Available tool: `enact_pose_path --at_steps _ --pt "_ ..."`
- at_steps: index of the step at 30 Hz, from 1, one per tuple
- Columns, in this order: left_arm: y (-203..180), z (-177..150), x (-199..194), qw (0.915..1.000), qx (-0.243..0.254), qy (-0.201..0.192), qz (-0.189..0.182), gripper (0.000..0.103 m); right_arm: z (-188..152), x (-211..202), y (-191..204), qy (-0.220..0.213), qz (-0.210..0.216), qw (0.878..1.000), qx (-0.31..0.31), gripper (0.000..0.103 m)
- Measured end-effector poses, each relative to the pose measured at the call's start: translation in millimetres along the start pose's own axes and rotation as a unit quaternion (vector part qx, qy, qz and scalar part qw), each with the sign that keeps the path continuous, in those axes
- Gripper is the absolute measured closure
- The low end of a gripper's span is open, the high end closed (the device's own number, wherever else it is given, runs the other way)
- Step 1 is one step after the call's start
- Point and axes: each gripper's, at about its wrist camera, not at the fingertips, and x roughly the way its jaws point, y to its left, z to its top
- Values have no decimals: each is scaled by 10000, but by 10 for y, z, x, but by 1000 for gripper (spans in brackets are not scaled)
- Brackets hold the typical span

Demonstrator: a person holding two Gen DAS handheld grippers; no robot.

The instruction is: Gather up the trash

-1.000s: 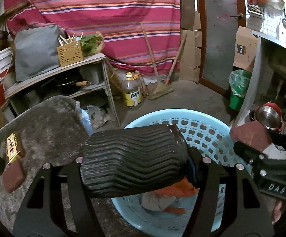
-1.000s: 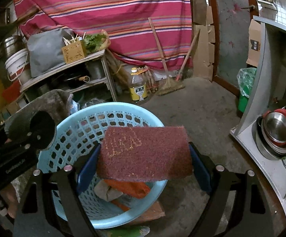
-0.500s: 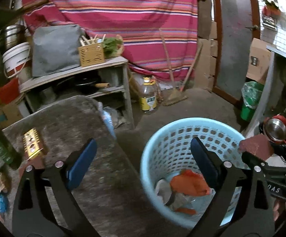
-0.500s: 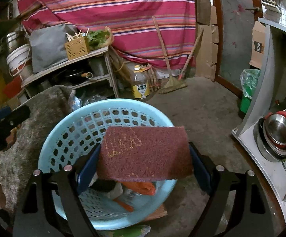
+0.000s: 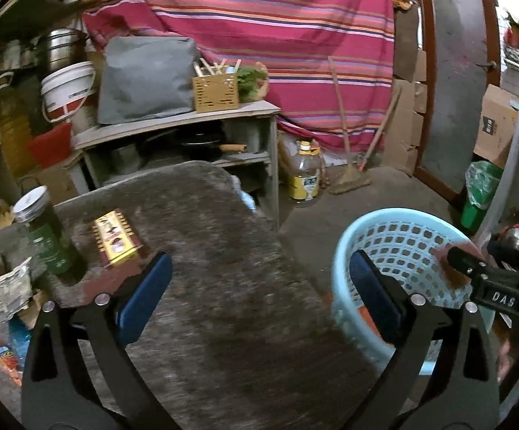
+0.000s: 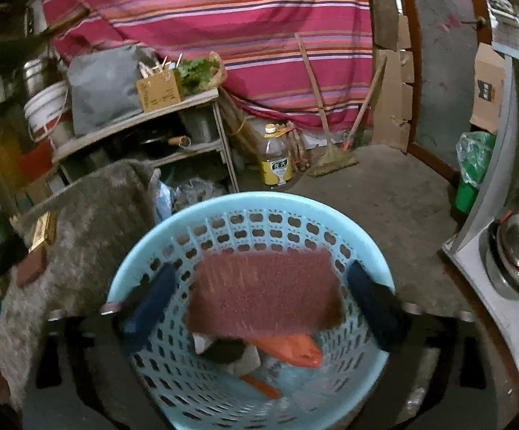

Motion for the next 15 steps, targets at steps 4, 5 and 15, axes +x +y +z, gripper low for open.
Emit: enact_pose_path --at_steps 4,5,15 --pt "240 -43 -110 9999 -131 -28 101 6 4 58 96 73 -151 9999 -5 4" --pt "297 -59 -137 9998 -148 -29 135 6 10 54 120 64 -166 9998 -10 4" --pt "1202 -295 -565 9960 -364 -74 807 6 -7 -244 808 -354 74 9985 -409 4"
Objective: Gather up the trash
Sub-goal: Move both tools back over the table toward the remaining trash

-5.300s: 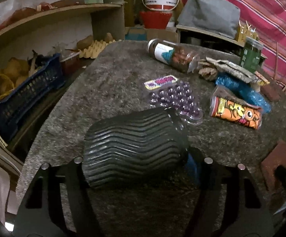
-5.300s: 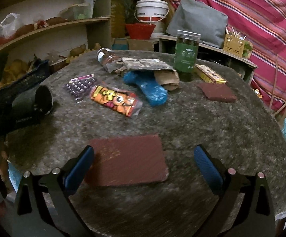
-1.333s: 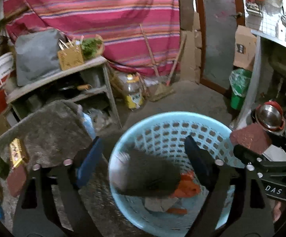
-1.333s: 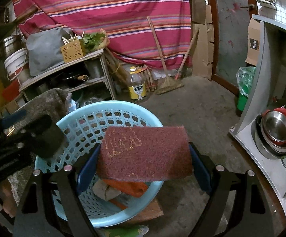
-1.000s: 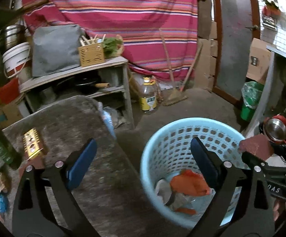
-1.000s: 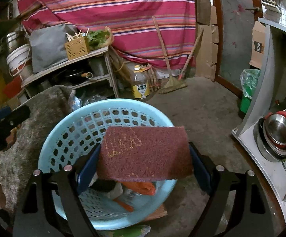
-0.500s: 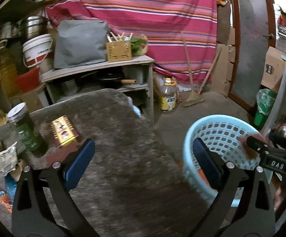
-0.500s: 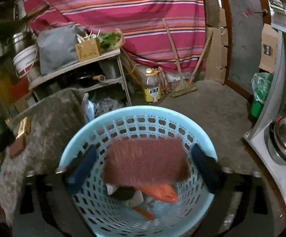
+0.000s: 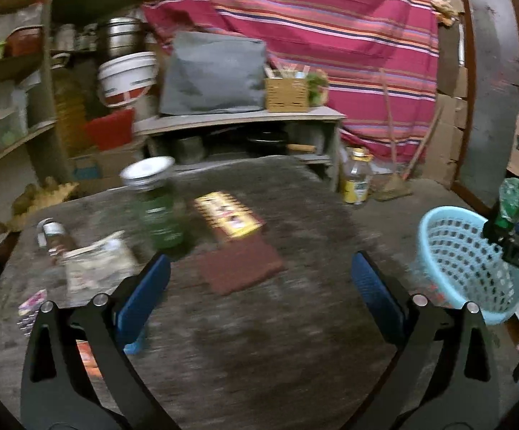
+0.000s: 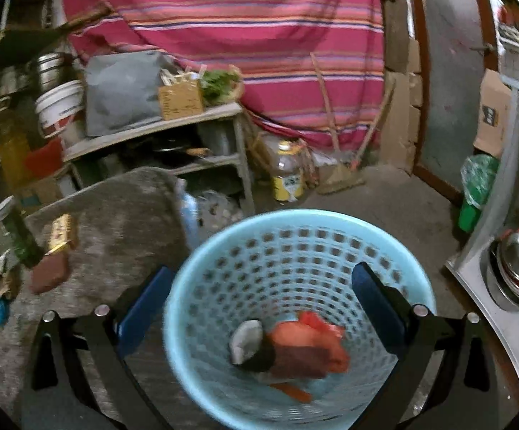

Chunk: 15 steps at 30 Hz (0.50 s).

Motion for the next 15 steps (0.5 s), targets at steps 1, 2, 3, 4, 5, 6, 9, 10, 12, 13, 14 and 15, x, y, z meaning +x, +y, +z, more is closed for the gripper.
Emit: enact_pose_path --at_steps 1,2,3,4,5,6,9,10,12,13,14,15 --pt "84 -15 -19 10000 -22 -3 63 6 -1 -20 87 -23 42 10000 -64 4" --pt "206 -37 -46 9999 -56 -3 157 6 -1 -40 188 -52 105 9998 -141 4" --pt "291 -51 -63 9997 -75 -3 216 6 -6 -64 294 -83 182 9996 -209 4" --pt "414 -75 -88 9995 -101 -4 313 6 -15 -95 422 -119 289 9991 -280 4" --pt "524 -105 -117 9991 -125 -6 398 6 -25 -123 527 -146 369 9986 -341 4" --pt "656 -137 -145 9986 -165 -4 495 6 -33 -142 627 -172 434 9981 -398 4" --pt "904 -201 -190 9976 -228 11 657 6 -92 -227 968 -240 711 9953 -619 4" --pt "1010 -238 -206 9970 -250 25 730 6 -111 -251 1052 -263 761 9945 -675 4" --pt "1187 -307 -217 9960 -310 70 835 6 -159 -294 1212 -301 864 9927 -783 4" --pt "1249 -329 -218 9956 -332 90 867 5 -191 -306 1299 -303 940 9915 -844 4" --pt "1314 -367 -213 9952 -362 114 905 6 -221 -309 1365 -285 988 9906 -902 4" --pt "1397 -409 -203 9946 -411 145 946 6 -253 -295 1461 -237 1022 9896 -981 4"
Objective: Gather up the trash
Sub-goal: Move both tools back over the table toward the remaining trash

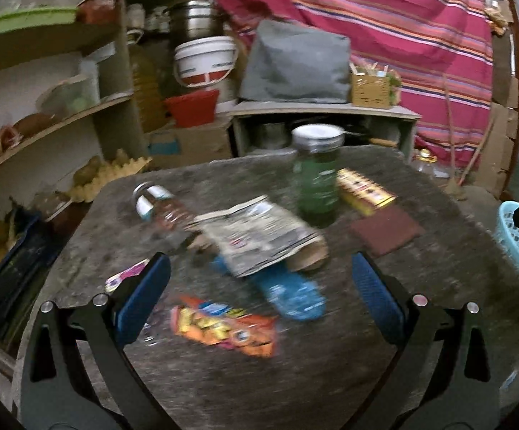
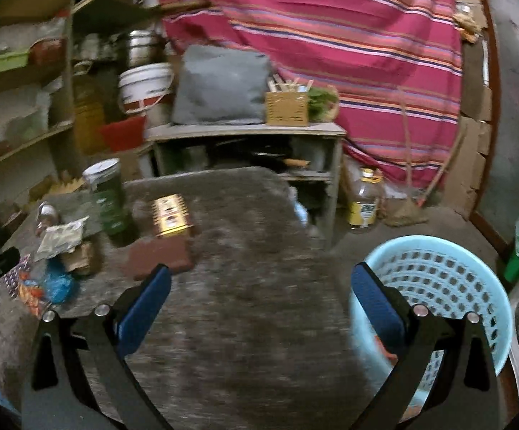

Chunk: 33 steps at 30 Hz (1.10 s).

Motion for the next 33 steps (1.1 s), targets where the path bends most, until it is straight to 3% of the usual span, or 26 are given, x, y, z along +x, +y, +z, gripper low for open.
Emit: enact_pose_path --at_steps 19,28,33 --pt "649 -385 372 9968 -482 640 -13 6 -107 393 733 452 265 9975 -477 4" --pt "733 -359 576 9932 -750 891 92 6 -157 521 876 594 329 9957 -631 4" --pt "585 -349 643 9934 -570 996 -17 6 -147 533 875 622 445 9954 -573 4"
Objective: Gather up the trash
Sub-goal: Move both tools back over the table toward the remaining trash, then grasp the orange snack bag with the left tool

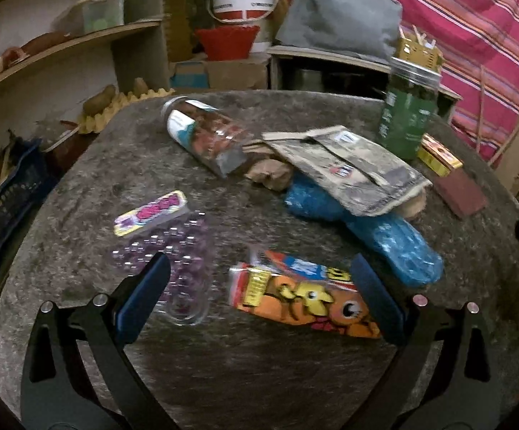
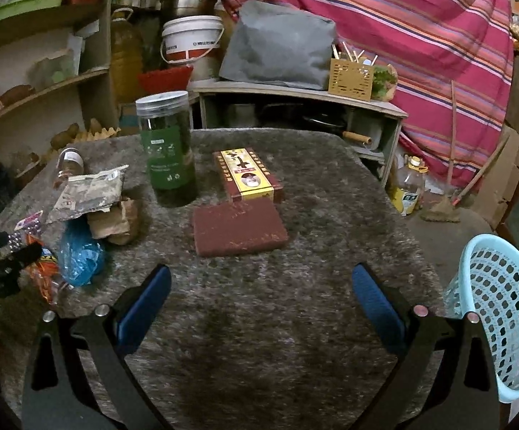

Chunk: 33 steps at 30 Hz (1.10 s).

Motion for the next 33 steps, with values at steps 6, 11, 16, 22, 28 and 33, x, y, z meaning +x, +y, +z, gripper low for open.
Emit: enact_pose_path --at_steps 6,11,16,22,28,33 --pt "-67 -11 -63 9997 89 -19 -242 6 -27 63 10 122 -13 9999 20 4" --pt "-124 -55 -53 9995 147 62 -278 5 -52 68 3 126 -53 9999 16 4" --pt "-175 -79 -20 9994 281 102 -146 5 -56 88 -11 167 -36 9998 58 4" --pt "-169 -63 29 9995 251 173 -115 5 -59 89 -18 138 -37 9999 26 4" --pt "-151 -61 31 9995 227 179 -134 5 -57 82 -28 134 -43 9999 68 4" --pt "-114 -66 -10 9998 112 144 -69 5 -61 68 -37 131 -47 9999 66 4"
